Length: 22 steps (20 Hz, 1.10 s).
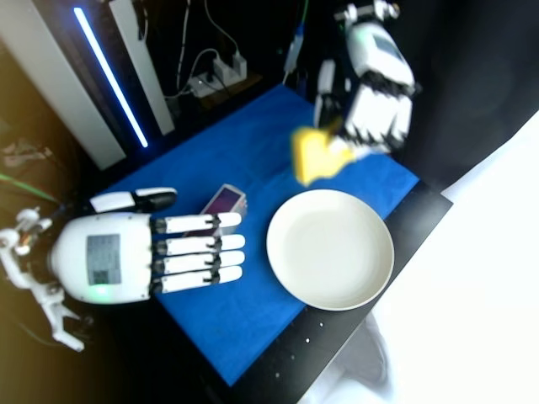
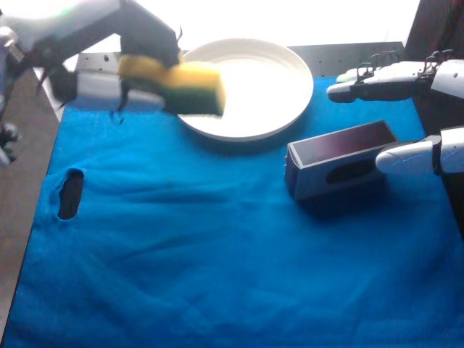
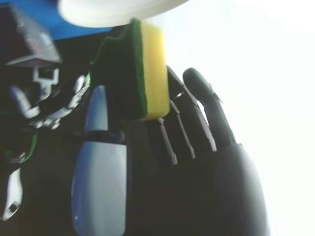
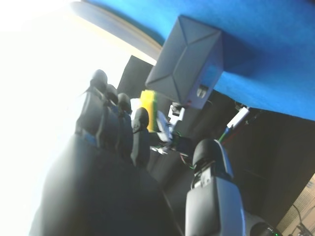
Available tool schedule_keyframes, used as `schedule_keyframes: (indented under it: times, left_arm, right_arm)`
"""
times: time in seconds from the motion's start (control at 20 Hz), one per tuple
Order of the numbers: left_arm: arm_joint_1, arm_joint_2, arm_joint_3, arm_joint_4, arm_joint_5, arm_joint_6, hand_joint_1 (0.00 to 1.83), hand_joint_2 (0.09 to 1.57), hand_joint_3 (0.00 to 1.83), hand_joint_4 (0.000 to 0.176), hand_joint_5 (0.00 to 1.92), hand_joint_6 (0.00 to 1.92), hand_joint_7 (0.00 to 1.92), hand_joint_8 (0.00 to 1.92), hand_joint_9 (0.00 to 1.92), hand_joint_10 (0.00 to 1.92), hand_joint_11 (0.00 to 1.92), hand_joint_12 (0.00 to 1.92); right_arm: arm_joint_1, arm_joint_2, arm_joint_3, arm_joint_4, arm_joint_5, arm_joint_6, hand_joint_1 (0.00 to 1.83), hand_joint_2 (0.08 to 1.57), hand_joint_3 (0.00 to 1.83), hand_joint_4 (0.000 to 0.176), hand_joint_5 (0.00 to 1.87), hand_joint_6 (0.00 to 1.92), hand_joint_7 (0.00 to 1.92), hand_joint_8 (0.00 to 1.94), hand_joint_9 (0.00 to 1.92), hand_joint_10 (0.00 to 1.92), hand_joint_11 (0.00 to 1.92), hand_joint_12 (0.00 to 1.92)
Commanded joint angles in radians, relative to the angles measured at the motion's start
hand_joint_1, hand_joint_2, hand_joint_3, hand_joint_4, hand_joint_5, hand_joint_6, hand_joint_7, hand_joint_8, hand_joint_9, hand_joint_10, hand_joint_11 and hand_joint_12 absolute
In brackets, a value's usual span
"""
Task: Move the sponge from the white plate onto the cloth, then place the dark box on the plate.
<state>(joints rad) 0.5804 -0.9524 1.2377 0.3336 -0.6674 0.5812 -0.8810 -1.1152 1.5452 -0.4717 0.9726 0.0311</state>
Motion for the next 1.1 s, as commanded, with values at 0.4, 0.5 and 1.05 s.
schedule_keyframes:
  times: [0.4,0.5,1.05]
  left_arm:
    - [0.164,0.057,-0.089,0.021,-0.064,-0.072,1.27,1.09,0.0,0.0,1.02,0.73,1.07,1.03,0.99,0.78,0.76,1.3]
    - [0.184,0.041,-0.084,0.022,-0.027,-0.072,1.25,1.11,0.0,0.0,0.99,0.79,1.0,1.14,0.97,0.76,0.72,1.33]
    - [0.252,0.066,-0.117,-0.092,-0.167,-0.057,0.84,0.92,0.0,0.031,0.37,0.0,0.46,0.0,0.25,0.4,0.0,1.19]
  right_arm:
    - [0.005,0.006,-0.01,0.061,0.098,0.01,0.53,1.07,0.0,0.158,0.35,0.0,0.28,0.01,0.24,0.01,0.21,0.08]
    - [0.005,0.006,-0.013,0.061,0.099,0.01,0.55,1.08,0.0,0.146,0.35,0.0,0.28,0.0,0.26,0.01,0.25,0.09]
    - [0.005,-0.006,0.006,0.023,0.095,0.016,0.79,0.89,0.0,0.094,0.36,0.01,0.27,0.0,0.19,0.0,0.18,0.02]
